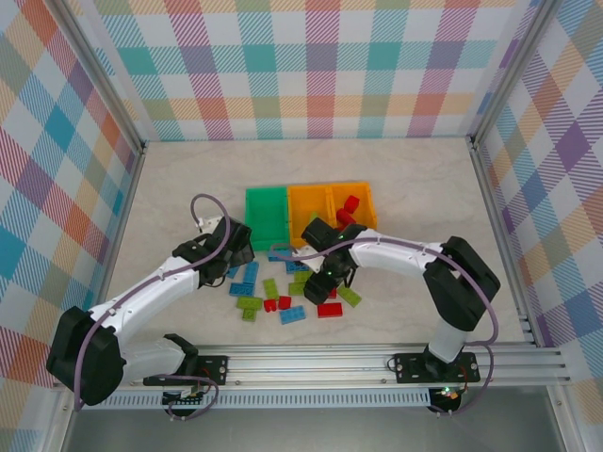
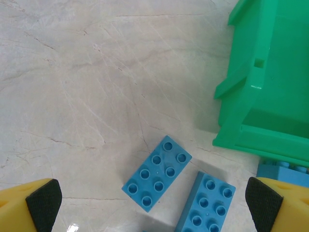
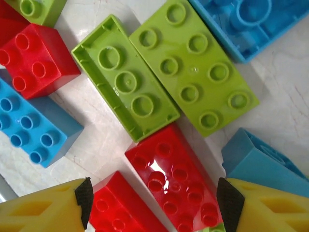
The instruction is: Sort the legos into containers by color
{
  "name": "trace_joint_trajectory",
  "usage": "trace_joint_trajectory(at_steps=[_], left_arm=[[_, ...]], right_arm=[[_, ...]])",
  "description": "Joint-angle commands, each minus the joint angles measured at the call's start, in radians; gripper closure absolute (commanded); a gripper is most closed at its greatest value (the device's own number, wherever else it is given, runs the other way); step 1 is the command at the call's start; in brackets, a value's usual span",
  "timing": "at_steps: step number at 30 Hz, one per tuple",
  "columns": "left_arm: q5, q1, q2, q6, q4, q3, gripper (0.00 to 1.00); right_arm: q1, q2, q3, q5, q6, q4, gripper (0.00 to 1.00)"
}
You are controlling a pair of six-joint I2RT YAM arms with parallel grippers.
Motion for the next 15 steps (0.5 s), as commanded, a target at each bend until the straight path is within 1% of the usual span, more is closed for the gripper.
trace_joint_trajectory(at_steps=[1,7,11,15], left_arm=[[-0.010,0.005,-0.021,-0.015,-0.036,-0.017,0.00],[-0.010,0.006,-0.037,-0.026,-0.050,-0.030,0.00],[-0.010,0.009,-0.041,-0.028,-0.051,-0.030,0.00],[-0.012,0.011,-0.043,-0.026,-0.053,-0.028,0.00]], right_arm=[[0.022,0.047,0.021,0.031,-0.059,-0.021,0.29],[0.032,0.072,0.015,0.037,-0.066,-0.026,0.32],[0.035,0.088,0.018,0.063,-0.078,-0.033,0.34],[0.034,0.102,0.013,0.085,-0.077,-0.035,0.40]])
